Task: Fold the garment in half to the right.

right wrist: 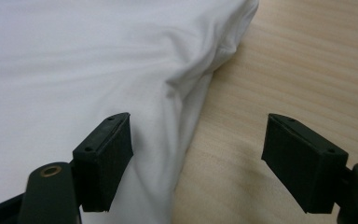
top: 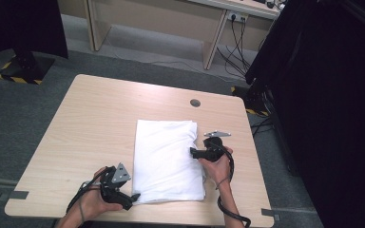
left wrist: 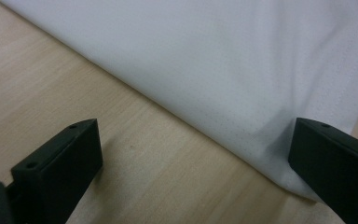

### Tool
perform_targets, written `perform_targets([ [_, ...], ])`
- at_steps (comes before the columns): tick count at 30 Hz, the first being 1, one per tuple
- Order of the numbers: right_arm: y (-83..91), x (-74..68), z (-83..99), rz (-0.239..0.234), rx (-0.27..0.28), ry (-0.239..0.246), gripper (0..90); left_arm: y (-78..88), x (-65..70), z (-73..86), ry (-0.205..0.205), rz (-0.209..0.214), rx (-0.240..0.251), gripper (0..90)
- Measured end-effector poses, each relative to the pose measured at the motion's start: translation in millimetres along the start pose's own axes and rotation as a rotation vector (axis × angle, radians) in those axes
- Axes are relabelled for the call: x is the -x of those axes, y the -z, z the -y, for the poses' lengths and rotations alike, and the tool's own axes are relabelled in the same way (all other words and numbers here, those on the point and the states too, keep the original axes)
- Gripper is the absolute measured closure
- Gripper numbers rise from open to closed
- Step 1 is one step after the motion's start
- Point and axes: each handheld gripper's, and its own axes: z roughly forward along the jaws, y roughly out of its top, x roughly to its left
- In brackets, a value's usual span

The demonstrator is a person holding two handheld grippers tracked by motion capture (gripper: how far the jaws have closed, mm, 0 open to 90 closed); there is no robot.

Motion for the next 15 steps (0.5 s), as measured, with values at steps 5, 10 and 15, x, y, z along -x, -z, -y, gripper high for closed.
perform_targets([
  [5,0.1,26.5,5.0,0.103,-0.017,-0.102,24.6,0.5,0.5,1.7,-0.002,0.001,0.009,1.6],
  [10,5.9,27.2,5.4,0.065,0.017,-0.097,23.9,-0.2,1.3,1.3,0.0,-0.001,0.006,0.3],
  [15,0.6,13.8,-0.9,0.026,0.01,-0.057,23.7,0.0,1.1,2.9,0.0,0.001,0.018,0.3],
])
